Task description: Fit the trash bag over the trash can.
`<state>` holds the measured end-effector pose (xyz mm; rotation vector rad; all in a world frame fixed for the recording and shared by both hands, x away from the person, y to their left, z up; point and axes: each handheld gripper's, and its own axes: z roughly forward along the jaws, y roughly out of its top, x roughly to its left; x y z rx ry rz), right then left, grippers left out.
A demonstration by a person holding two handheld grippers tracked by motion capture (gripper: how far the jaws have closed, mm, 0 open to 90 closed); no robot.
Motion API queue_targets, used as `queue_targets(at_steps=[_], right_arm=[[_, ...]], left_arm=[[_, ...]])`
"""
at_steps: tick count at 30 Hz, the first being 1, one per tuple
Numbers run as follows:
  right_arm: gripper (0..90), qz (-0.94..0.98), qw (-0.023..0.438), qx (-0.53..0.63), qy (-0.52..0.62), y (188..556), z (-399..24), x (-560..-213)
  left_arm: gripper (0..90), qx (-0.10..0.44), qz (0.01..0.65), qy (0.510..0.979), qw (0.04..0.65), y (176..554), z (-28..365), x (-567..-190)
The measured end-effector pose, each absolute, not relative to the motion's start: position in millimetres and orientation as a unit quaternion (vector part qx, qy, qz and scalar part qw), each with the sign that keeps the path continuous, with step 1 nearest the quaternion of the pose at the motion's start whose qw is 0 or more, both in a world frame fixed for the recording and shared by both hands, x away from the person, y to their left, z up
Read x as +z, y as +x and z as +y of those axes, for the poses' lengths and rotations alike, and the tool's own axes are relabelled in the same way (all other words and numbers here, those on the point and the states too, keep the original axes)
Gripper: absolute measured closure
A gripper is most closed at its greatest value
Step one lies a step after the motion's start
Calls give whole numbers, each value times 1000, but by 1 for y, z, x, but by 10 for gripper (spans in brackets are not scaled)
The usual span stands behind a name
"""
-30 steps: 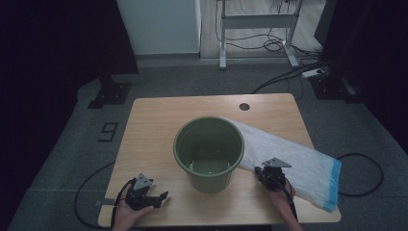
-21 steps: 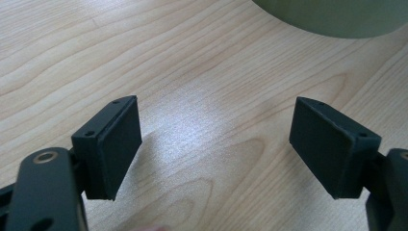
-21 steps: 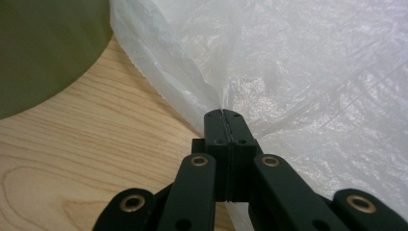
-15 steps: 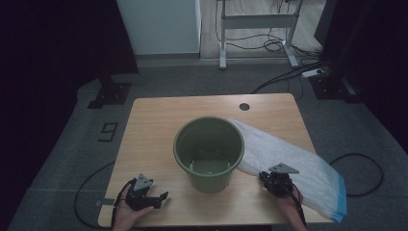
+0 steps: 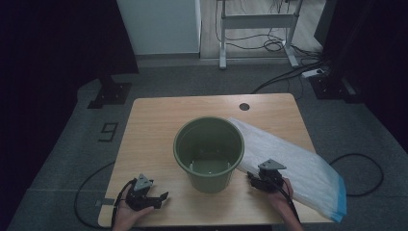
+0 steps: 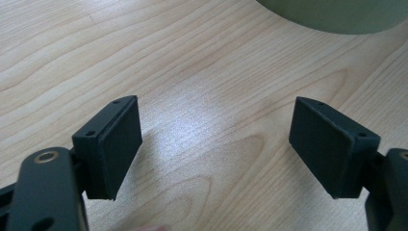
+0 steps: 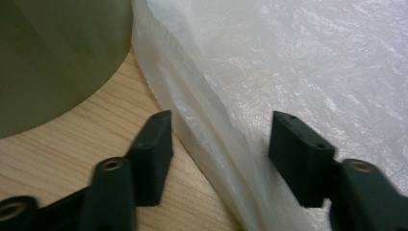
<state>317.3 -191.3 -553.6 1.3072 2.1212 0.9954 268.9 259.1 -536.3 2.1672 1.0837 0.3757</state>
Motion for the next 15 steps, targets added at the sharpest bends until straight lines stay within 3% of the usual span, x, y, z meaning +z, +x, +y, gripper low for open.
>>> queue_targets(at_steps=[5,6,7,15], right_arm=[[805,756,226,358,499,318,-205,-552],[805,756,226,358,499,318,-205,-552],[868,753,223,360,503,318,-209,-552],[890,710,243,412,517,317,-225,-537]], left_arm=[[187,145,414,833,338,269,258,-537],[189,145,414,833,338,269,258,-537],[189,144,414,833,336,269,257,-537],[189,147,421,829,337,270,261,-537]])
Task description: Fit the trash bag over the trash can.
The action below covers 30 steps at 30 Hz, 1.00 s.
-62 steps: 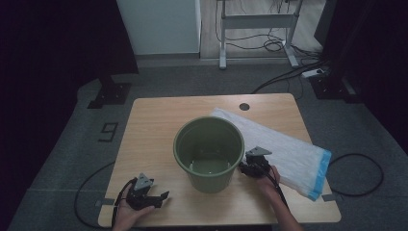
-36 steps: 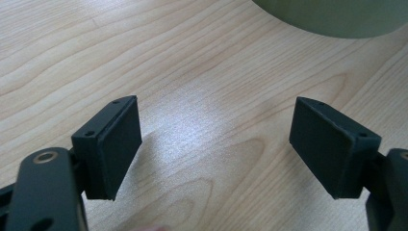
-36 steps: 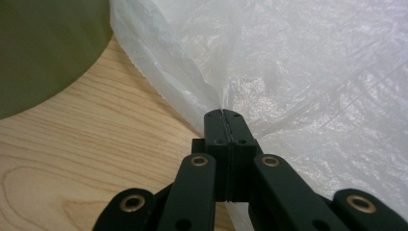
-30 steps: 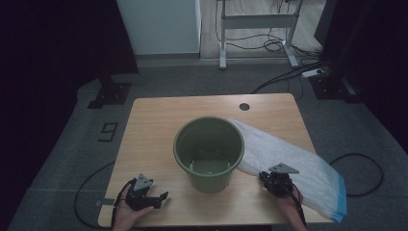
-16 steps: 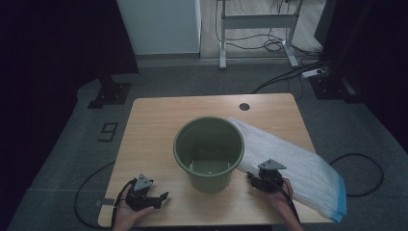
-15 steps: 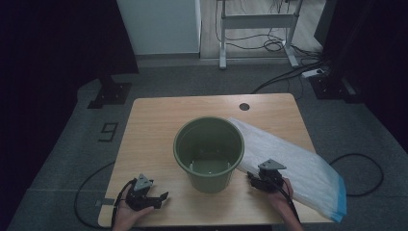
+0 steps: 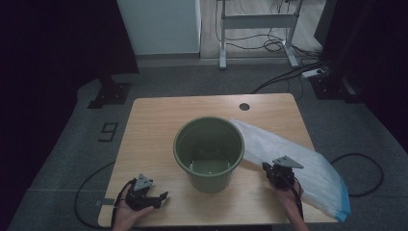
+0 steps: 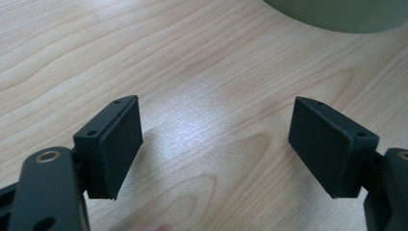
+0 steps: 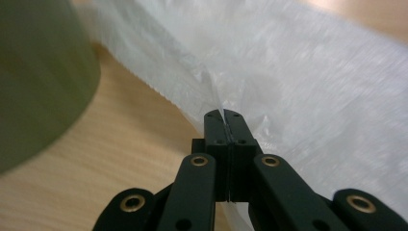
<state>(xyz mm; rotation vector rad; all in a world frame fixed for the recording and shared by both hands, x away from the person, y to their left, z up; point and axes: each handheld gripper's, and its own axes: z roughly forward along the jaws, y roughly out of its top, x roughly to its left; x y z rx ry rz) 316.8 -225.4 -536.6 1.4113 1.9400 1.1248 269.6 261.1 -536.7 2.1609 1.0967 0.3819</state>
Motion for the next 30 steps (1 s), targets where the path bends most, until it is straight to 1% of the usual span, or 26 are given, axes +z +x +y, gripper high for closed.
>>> queue_targets(at_steps=[3,7,10,13,15,16,17,18,19,28,30], right_arm=[[890,688,238,443,523,316,-233,-527],[890,673,247,462,523,315,-239,-516],[890,658,251,479,523,315,-243,-500],[890,647,237,504,521,316,-246,-484],[890,641,239,513,519,316,-247,-472],[890,634,240,523,517,316,-247,-462],[890,634,240,523,517,316,-247,-462],[890,629,247,530,512,314,-248,-452],[890,629,247,530,512,314,-248,-452],[890,605,276,560,494,305,-256,-408],[890,598,289,570,484,302,-258,-392]], left_arm=[[189,147,421,829,339,269,262,-536],[189,147,422,828,340,269,262,-536],[189,146,420,830,336,270,261,-537],[189,146,420,830,336,270,261,-538],[189,147,420,830,337,269,261,-537],[189,147,420,829,338,269,262,-536],[189,147,420,829,338,269,262,-536],[189,148,420,829,338,269,262,-536],[189,148,420,829,338,269,262,-536],[189,148,421,829,338,269,262,-536],[189,147,421,829,337,269,262,-536]])
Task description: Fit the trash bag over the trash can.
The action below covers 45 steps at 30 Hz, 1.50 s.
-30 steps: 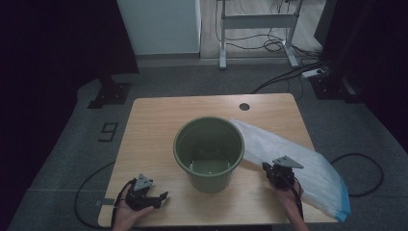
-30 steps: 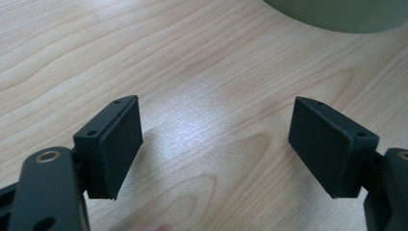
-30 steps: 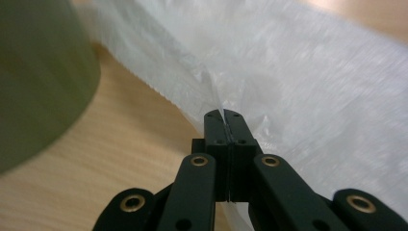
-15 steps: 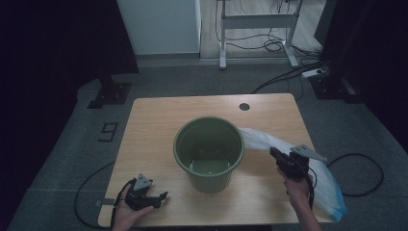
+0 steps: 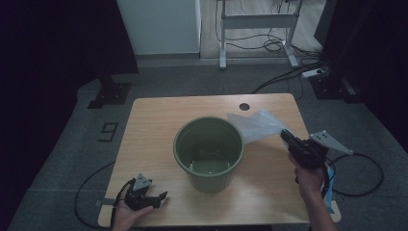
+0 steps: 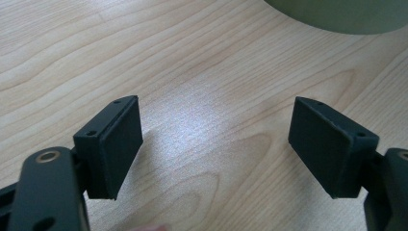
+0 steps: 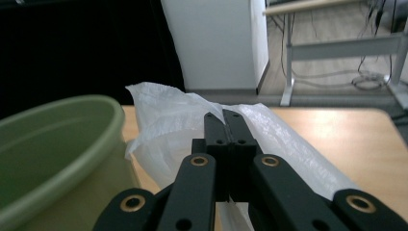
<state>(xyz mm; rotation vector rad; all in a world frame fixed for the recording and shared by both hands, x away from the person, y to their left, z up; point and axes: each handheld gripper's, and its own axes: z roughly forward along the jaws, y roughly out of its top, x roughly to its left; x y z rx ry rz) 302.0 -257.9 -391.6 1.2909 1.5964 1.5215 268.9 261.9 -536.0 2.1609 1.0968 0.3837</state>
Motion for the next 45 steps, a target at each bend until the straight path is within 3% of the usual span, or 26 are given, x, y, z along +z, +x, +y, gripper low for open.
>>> queue_targets(at_steps=[24,35,45], right_arm=[[890,594,349,608,394,276,-245,-283],[890,612,344,625,342,254,-220,-267],[890,636,334,616,325,258,-196,-277]], left_arm=[[189,144,420,832,332,270,261,-539],[189,139,419,833,333,270,261,-539],[189,135,421,833,332,270,263,-540]])
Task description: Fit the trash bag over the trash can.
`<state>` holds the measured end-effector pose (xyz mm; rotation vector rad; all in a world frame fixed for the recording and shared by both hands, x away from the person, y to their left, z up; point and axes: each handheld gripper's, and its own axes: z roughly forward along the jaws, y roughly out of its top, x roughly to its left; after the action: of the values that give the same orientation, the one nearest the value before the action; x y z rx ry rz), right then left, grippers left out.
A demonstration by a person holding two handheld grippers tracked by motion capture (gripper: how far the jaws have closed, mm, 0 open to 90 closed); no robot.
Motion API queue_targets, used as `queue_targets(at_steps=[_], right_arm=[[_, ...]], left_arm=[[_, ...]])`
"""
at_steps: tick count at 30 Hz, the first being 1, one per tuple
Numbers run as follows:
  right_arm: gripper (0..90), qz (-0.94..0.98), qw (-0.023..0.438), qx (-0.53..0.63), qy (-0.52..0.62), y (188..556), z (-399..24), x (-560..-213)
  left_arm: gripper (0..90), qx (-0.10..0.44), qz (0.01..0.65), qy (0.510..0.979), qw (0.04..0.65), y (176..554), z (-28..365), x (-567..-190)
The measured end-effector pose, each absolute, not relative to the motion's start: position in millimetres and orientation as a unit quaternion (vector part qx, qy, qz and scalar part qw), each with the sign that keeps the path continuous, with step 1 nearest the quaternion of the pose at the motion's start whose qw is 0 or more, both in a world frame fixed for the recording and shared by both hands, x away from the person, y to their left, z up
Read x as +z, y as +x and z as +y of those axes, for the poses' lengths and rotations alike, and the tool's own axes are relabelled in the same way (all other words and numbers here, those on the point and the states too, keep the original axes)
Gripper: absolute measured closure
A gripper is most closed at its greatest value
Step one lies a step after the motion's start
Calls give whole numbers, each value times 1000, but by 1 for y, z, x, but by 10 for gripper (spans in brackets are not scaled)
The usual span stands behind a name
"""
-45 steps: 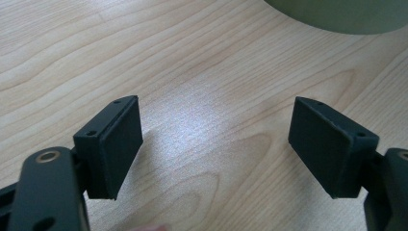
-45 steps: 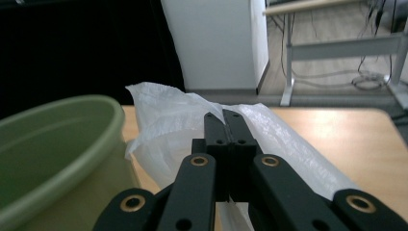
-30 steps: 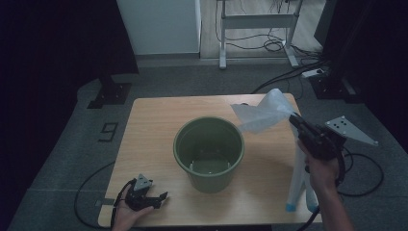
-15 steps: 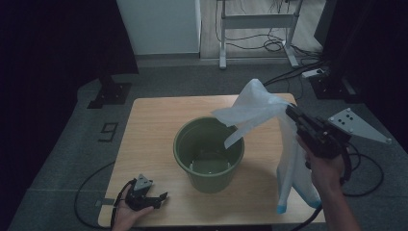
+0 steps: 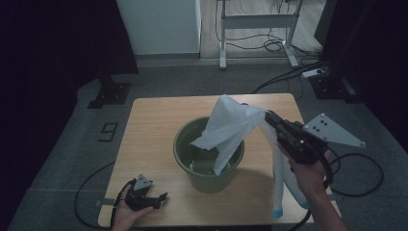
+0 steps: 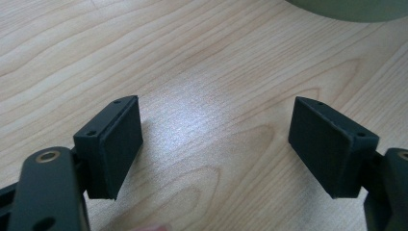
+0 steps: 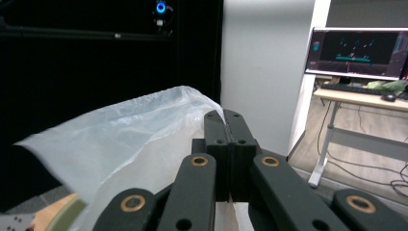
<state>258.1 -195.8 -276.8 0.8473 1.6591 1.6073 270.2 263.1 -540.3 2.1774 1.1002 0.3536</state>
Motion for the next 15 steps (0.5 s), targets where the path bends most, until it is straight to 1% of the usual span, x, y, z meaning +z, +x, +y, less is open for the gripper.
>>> queue_targets(at_steps=[7,12,14,15], right_arm=[[890,642,325,598,354,277,-186,-310],[890,636,327,597,363,281,-184,-317],[890,639,326,597,360,280,-178,-321],[890,651,328,589,349,279,-168,-326]], left_arm=[[189,136,419,834,333,270,263,-539],[189,136,420,834,331,270,263,-540],[189,135,418,835,330,270,262,-540],[189,136,418,835,330,270,261,-539]])
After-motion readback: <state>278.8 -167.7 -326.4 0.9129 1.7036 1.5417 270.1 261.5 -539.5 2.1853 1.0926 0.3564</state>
